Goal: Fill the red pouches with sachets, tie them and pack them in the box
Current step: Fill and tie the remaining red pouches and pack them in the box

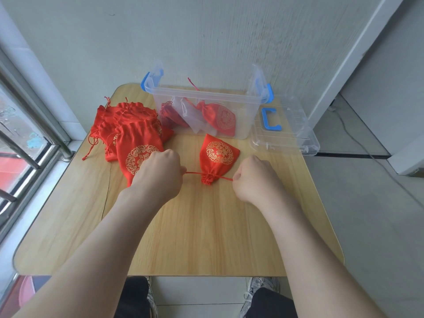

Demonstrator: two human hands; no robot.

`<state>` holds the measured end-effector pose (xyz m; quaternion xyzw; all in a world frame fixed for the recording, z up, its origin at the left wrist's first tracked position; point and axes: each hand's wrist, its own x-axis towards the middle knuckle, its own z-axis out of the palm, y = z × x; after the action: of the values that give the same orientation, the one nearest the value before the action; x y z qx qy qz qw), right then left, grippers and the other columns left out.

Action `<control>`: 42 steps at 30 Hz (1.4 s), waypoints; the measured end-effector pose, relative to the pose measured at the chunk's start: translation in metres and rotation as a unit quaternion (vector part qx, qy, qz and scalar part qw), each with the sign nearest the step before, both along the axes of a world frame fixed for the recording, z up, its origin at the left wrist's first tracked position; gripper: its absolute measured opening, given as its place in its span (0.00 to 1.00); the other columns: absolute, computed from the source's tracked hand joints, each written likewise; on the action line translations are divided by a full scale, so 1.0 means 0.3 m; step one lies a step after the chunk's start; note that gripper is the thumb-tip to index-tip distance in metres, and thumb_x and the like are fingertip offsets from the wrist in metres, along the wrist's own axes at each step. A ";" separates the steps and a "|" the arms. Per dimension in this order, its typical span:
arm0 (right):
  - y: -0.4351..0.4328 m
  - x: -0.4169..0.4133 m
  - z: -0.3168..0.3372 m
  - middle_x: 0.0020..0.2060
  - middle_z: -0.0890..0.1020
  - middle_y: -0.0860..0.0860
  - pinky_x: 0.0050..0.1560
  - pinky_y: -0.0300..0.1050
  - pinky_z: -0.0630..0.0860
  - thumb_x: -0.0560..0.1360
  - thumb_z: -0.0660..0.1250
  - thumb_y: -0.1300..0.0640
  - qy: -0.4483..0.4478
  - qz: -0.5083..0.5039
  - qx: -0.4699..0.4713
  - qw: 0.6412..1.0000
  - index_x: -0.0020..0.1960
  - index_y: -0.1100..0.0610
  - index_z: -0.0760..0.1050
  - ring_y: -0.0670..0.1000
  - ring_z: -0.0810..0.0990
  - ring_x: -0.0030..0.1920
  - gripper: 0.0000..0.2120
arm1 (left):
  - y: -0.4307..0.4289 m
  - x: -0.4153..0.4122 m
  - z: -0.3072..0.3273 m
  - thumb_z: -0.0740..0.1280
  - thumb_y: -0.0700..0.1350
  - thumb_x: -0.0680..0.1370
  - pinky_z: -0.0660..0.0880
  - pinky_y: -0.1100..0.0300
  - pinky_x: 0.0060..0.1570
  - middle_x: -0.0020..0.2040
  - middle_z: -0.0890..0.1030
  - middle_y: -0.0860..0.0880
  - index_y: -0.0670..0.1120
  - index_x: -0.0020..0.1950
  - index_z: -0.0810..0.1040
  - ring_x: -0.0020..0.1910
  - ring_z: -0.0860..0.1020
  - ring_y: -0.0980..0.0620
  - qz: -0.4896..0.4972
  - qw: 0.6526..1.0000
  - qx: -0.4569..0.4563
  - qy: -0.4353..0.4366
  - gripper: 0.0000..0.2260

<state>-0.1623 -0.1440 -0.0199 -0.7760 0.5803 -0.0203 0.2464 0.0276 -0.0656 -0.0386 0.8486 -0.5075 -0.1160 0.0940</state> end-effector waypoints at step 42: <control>0.006 0.029 0.009 0.39 0.84 0.56 0.40 0.47 0.78 0.84 0.66 0.47 -0.134 0.039 -0.008 0.990 0.44 0.63 0.80 0.59 0.82 0.42 0.21 | -0.014 -0.076 0.061 0.63 0.55 0.86 0.71 0.53 0.43 0.39 0.81 0.46 0.41 0.45 0.81 0.43 0.79 0.45 -0.064 0.986 -0.068 0.140 0.20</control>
<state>-0.1535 -0.1421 -0.0171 -0.7903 0.5108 -0.1194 0.3165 0.0050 -0.0697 -0.0204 0.7815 -0.5488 -0.2050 0.2143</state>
